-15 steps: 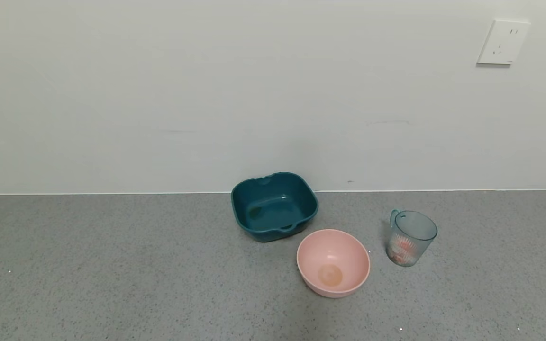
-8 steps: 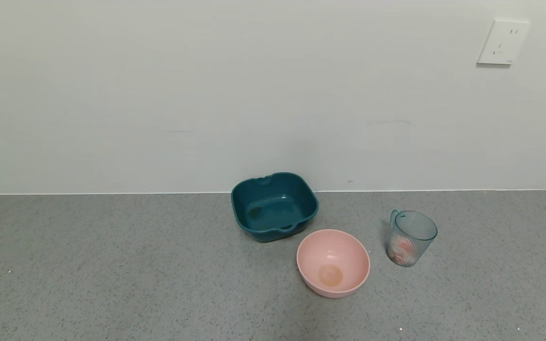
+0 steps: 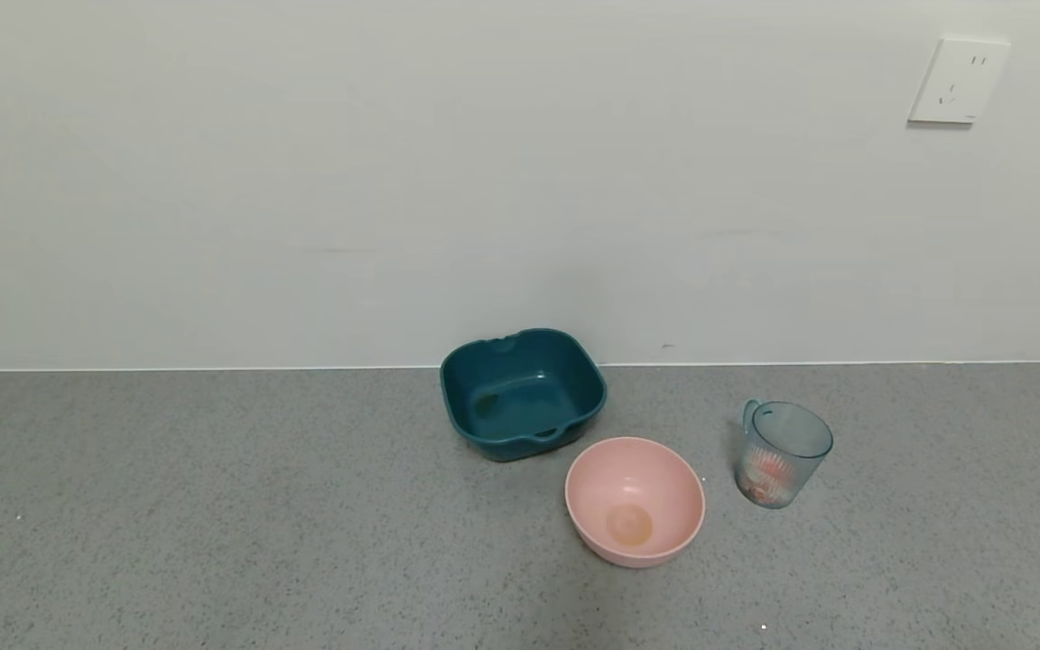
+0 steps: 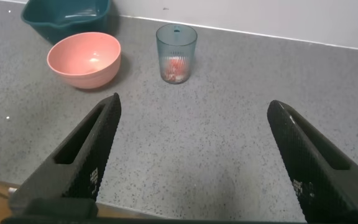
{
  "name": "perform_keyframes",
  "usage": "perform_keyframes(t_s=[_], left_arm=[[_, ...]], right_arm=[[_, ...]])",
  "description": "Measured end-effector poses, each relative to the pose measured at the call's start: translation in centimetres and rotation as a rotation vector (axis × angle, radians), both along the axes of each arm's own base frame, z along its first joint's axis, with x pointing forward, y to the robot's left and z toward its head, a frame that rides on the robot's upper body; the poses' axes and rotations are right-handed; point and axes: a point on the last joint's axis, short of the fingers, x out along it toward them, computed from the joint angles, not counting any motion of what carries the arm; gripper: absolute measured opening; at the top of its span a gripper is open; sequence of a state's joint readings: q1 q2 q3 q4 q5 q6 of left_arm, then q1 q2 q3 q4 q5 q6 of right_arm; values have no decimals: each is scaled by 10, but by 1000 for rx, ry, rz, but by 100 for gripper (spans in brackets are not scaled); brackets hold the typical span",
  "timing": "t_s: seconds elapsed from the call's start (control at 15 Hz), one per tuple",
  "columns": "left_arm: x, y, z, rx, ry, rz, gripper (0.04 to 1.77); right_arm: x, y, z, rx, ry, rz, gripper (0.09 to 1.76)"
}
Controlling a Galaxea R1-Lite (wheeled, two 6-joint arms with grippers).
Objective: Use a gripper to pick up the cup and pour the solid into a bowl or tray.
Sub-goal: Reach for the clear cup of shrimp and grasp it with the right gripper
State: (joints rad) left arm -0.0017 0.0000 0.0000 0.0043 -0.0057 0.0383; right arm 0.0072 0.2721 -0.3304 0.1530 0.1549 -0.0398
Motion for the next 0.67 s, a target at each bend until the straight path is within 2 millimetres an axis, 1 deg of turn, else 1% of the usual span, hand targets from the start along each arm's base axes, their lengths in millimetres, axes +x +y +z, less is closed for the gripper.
perform_keyframes(t_s=[0.13, 0.33, 0.47, 0.67], left_arm=[[0, 0, 0, 0, 0, 0, 172], [0, 0, 0, 0, 0, 0, 172], [0, 0, 0, 0, 0, 0, 172], [0, 0, 0, 0, 0, 0, 172]], right_arm=[[20, 0, 19, -1, 79, 14, 171], [63, 2, 37, -1, 217, 40, 171], [93, 4, 41, 1, 317, 57, 171], [134, 6, 40, 10, 441, 91, 171]])
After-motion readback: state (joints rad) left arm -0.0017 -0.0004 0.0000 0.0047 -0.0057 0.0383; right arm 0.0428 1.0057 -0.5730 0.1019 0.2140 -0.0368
